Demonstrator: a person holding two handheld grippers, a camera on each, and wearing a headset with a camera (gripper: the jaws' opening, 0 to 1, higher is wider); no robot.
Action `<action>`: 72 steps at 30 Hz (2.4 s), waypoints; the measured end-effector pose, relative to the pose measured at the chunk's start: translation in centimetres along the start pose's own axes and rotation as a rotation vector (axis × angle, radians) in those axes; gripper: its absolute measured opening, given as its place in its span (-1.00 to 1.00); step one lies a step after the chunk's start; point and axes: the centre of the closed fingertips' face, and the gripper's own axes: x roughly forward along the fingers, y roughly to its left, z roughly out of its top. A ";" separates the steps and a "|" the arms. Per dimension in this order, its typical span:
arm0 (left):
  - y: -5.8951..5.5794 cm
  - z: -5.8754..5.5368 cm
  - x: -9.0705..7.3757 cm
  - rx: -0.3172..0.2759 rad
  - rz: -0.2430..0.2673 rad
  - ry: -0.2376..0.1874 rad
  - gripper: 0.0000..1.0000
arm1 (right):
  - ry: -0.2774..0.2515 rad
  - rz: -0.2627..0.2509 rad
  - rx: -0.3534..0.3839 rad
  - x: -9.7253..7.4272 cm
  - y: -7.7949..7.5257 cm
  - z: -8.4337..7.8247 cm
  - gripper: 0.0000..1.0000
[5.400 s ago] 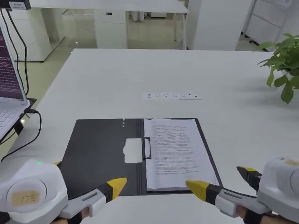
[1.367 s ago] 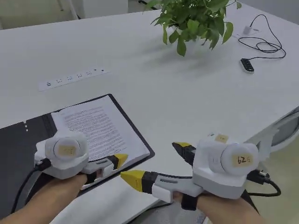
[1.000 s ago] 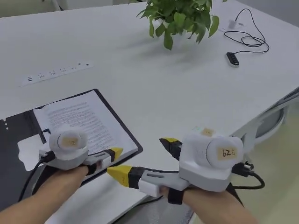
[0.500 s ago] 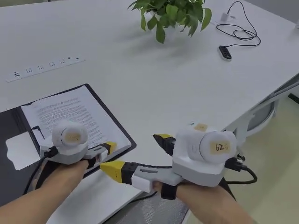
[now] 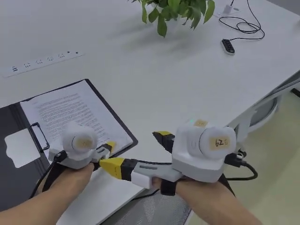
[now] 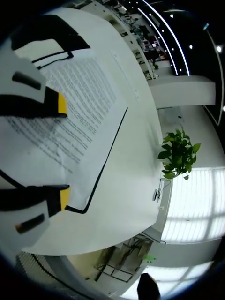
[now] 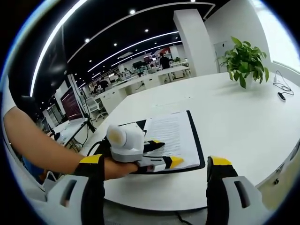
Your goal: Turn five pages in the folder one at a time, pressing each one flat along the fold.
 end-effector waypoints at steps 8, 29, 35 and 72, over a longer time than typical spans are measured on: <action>0.4 0.1 -0.1 -0.010 -0.001 -0.024 -0.09 | 0.011 0.002 0.007 0.5 -0.2 0.1 0.78; 1.6 0.2 -0.2 0.045 0.008 -0.048 -0.85 | 0.109 -0.001 0.007 4.3 -1.9 -0.9 0.62; 1.7 0.1 -0.1 -0.013 0.012 -0.058 -0.90 | 0.162 0.002 0.010 5.9 -2.7 -2.2 0.52; 1.7 0.0 0.0 -0.042 0.012 -0.080 -0.94 | 0.275 -0.095 0.118 11.9 -8.4 -6.8 -0.49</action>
